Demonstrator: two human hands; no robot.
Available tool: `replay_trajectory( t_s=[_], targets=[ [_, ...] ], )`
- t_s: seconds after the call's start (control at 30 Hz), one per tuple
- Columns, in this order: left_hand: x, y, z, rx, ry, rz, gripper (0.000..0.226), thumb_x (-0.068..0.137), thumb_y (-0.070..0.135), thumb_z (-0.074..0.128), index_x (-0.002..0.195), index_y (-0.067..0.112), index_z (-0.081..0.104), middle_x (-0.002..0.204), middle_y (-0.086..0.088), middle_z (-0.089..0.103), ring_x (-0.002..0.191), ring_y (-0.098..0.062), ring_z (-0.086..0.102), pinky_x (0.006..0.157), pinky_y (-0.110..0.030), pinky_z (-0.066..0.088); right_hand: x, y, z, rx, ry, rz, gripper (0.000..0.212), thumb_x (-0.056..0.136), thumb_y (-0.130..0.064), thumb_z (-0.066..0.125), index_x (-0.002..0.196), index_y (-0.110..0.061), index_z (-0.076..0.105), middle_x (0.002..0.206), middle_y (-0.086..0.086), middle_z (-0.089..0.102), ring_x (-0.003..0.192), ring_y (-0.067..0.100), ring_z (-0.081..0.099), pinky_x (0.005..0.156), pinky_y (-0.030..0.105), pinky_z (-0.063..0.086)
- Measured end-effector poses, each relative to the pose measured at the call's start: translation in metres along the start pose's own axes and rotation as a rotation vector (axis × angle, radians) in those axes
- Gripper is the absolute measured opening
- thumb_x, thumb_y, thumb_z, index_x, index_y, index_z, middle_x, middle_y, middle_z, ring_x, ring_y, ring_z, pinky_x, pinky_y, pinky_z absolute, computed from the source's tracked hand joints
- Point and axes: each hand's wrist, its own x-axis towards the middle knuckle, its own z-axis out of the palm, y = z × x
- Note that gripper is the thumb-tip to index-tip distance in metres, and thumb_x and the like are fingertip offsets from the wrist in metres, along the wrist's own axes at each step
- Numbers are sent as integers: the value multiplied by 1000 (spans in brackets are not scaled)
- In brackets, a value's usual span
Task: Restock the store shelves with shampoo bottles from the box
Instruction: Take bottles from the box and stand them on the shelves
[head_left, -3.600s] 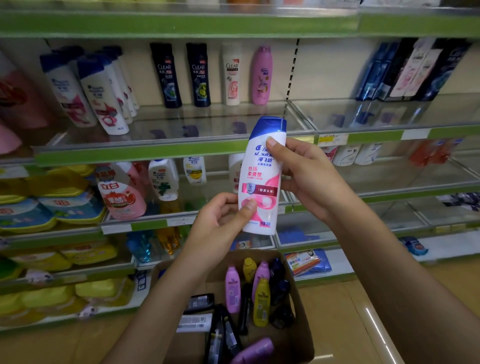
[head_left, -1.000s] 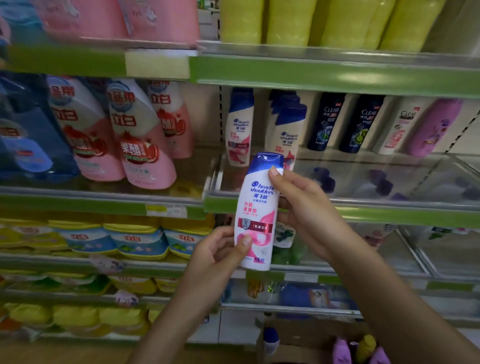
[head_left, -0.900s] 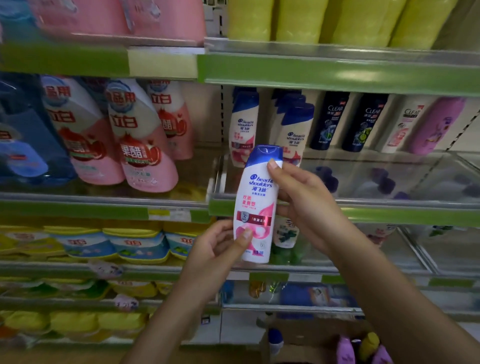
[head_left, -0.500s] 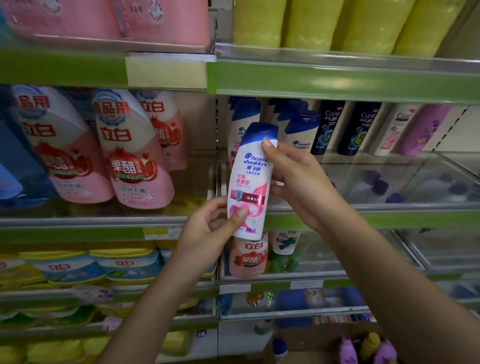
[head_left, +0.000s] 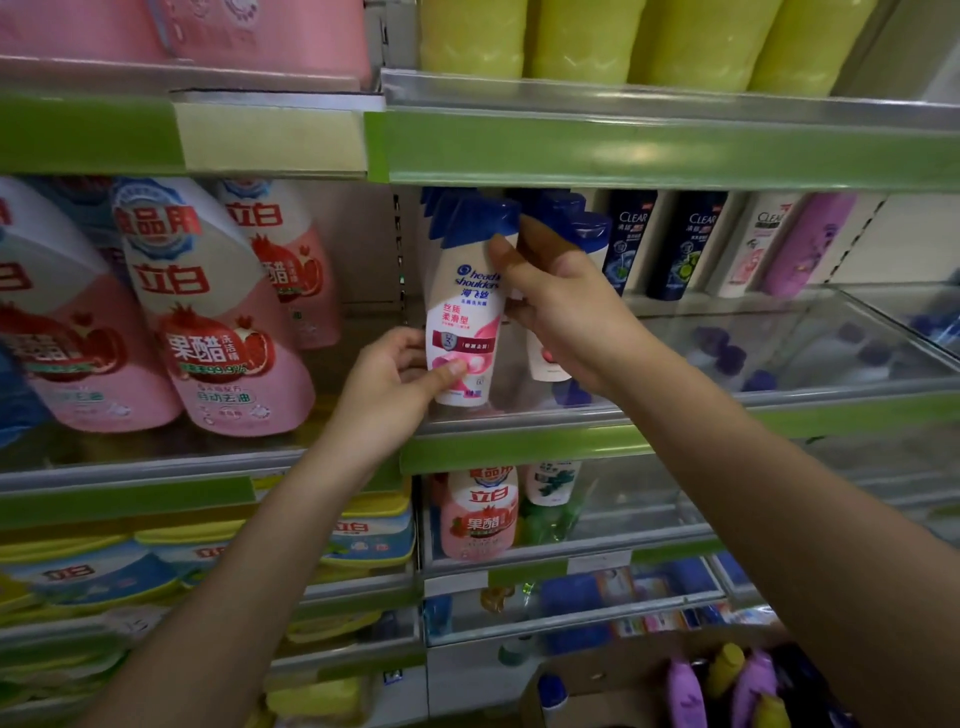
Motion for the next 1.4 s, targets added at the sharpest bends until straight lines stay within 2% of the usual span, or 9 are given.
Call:
replay_trajectory(
  t_s=[0.07,0.13,0.27,0.33,0.57,0.7,1.03,1.27,1.4],
  targets=[
    [7,-4,1,29,-17,-10,22,82,12,69,99,19,56,95,4,69,91,-12,67,81,-27,52,2,4,-1,-29,7,-7,40,100,-17,50,138,-10,42,112,3,66,101,15,67,89,26,55],
    [12,-8,2,59,-33,-22,25,82,14,69,101,19,55,97,5,68,94,-13,67,86,-32,53,3,8,-2,-53,15,-5,51,100,-17,50,146,-9,31,107,-1,65,97,10,66,88,25,55],
    [17,-15,4,86,-37,-47,32,81,16,70,108,19,54,108,-2,68,102,-19,65,95,-44,50,7,21,-6,-118,-33,-42,38,100,-15,49,137,-10,43,119,8,66,108,18,65,93,33,54],
    [19,-18,4,89,-38,-52,34,80,17,71,110,18,54,110,-4,68,103,-21,65,96,-47,49,7,25,-8,-141,-36,-61,37,100,-15,49,136,-12,44,120,7,65,110,17,65,95,34,54],
    [26,-23,8,162,-5,-28,27,84,18,68,103,25,52,110,0,66,105,-18,63,98,-44,48,16,31,-5,-238,-12,-93,44,99,-22,51,141,-14,41,122,6,65,109,13,65,92,32,55],
    [29,-23,8,187,15,7,25,85,16,67,102,28,53,104,4,66,103,-15,64,98,-43,48,22,34,-4,-245,1,-83,51,97,-29,54,145,-18,38,129,5,62,114,15,62,96,39,53],
    [40,-28,6,202,31,-7,25,83,18,69,93,36,53,111,-2,68,104,-19,64,98,-47,48,28,34,-3,-226,35,-79,46,98,-20,54,142,-14,41,126,6,63,113,16,63,97,38,53],
    [37,-22,4,115,-7,-77,28,83,17,70,106,21,56,108,0,68,103,-16,64,98,-41,49,28,29,0,-145,48,-26,41,97,-17,56,136,-10,44,122,8,61,109,19,64,93,36,55],
    [31,-18,3,126,3,-91,42,79,18,73,117,13,56,111,-3,67,102,-16,65,96,-39,50,19,19,0,-265,56,-62,48,96,-16,57,140,-11,38,127,4,55,110,11,58,93,24,53]
  ],
)
